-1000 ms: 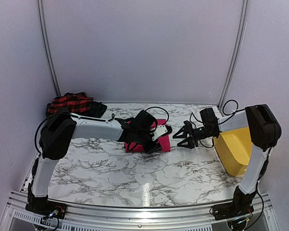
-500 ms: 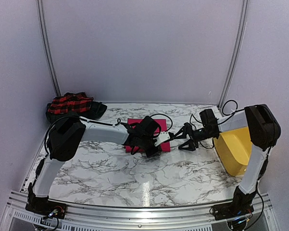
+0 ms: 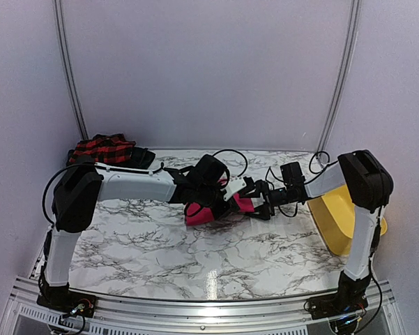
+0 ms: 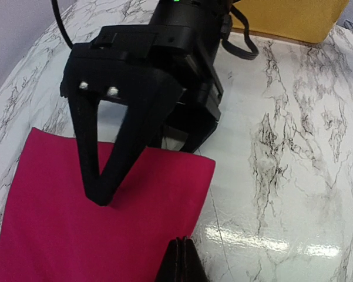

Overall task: Fold and stack the mixed laundry pile
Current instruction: Pick up the square-folded T-shirt from the center of the board, then pass from the left arm to the right

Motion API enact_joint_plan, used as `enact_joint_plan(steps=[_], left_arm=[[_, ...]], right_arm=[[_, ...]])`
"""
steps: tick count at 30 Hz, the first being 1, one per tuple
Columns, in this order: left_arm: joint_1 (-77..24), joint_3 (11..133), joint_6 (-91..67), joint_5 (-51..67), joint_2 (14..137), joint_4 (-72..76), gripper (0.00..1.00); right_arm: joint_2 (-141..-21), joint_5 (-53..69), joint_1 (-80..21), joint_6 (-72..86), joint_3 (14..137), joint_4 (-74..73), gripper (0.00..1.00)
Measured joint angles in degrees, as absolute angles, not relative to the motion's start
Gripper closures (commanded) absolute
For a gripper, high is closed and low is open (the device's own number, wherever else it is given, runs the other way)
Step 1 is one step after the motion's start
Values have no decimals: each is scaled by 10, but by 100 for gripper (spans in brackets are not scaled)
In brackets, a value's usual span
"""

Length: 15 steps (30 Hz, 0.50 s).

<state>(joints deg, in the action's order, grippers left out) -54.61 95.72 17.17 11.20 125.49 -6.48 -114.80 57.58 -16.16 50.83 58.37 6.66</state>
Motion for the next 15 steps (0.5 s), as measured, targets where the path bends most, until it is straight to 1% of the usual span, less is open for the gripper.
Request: enact_joint_plan(steps=[5,10,11,13,14,15], left_arm=[[-555,924,171,125,1239,-62,100],[-564,903,169,131,1237,-60,100],[-564,901,169,131,1237,-59,100],[-564,896,168,131,1236,-57,100],[-564,894,167,131,1234,-56,100],[-564,891,166,131,1232,-54,100]], right_arm=[[-1207,590,-167,555,642,111,24],[-1263,595,-169,596,694,156,40],[-1271,597,-169,605,699,166,44],[-1281,599,-170,618,703,179,57],[-1284,600,-170,619,703,184,64],[-1287,595,-171,625,703,186,74]])
